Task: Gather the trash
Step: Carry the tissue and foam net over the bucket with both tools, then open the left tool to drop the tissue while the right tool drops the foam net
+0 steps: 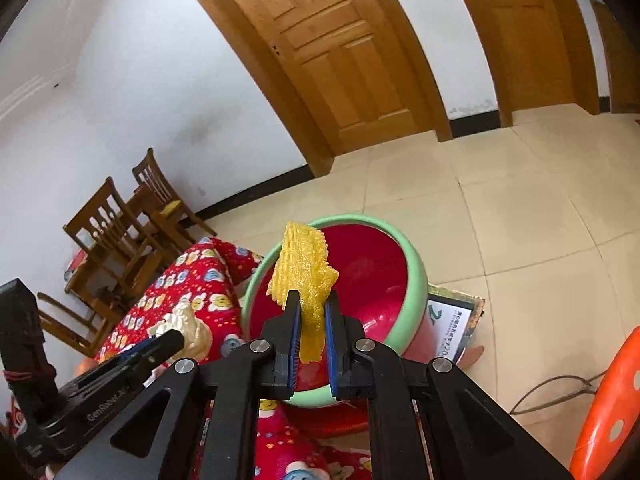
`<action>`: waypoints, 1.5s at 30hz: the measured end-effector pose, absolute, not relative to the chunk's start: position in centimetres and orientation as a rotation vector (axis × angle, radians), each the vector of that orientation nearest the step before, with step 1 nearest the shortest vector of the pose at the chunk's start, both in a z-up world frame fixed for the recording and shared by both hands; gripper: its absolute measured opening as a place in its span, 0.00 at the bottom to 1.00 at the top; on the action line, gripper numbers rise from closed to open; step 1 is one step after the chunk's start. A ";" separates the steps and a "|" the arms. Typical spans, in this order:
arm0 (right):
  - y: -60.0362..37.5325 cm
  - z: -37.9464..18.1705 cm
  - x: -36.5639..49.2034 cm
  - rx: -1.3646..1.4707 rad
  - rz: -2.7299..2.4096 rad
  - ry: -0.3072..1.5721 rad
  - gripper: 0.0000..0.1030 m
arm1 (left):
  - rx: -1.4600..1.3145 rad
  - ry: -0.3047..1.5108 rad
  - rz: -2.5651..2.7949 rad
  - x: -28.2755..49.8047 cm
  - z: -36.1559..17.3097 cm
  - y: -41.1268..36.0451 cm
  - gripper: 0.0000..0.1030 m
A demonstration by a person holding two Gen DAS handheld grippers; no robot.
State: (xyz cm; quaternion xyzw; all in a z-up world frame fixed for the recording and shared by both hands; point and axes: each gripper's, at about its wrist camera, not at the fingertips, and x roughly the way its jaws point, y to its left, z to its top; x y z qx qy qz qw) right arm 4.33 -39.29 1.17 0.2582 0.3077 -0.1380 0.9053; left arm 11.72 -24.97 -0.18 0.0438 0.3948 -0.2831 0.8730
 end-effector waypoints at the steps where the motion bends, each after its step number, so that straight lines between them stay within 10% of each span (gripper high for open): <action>1: -39.4 1.0 4.4 0.536 -0.289 0.640 0.10 | 0.095 0.830 -0.591 11.9 -0.5 -25.2 0.20; 10: -40.4 -0.1 5.0 0.555 -0.306 0.659 0.10 | 0.111 0.851 -0.605 13.2 -2.1 -27.0 0.21; 21: -41.0 -0.8 5.1 0.561 -0.314 0.670 0.10 | 0.065 0.848 -0.565 13.6 -1.7 -26.2 0.60; 34: -40.7 -1.4 7.4 0.502 -0.314 0.719 0.13 | 0.066 0.830 -0.475 12.5 -1.0 -23.6 0.67; 45: -40.2 -1.7 7.5 0.535 -0.274 0.725 0.55 | 0.041 0.799 -0.443 11.1 0.7 -21.3 0.67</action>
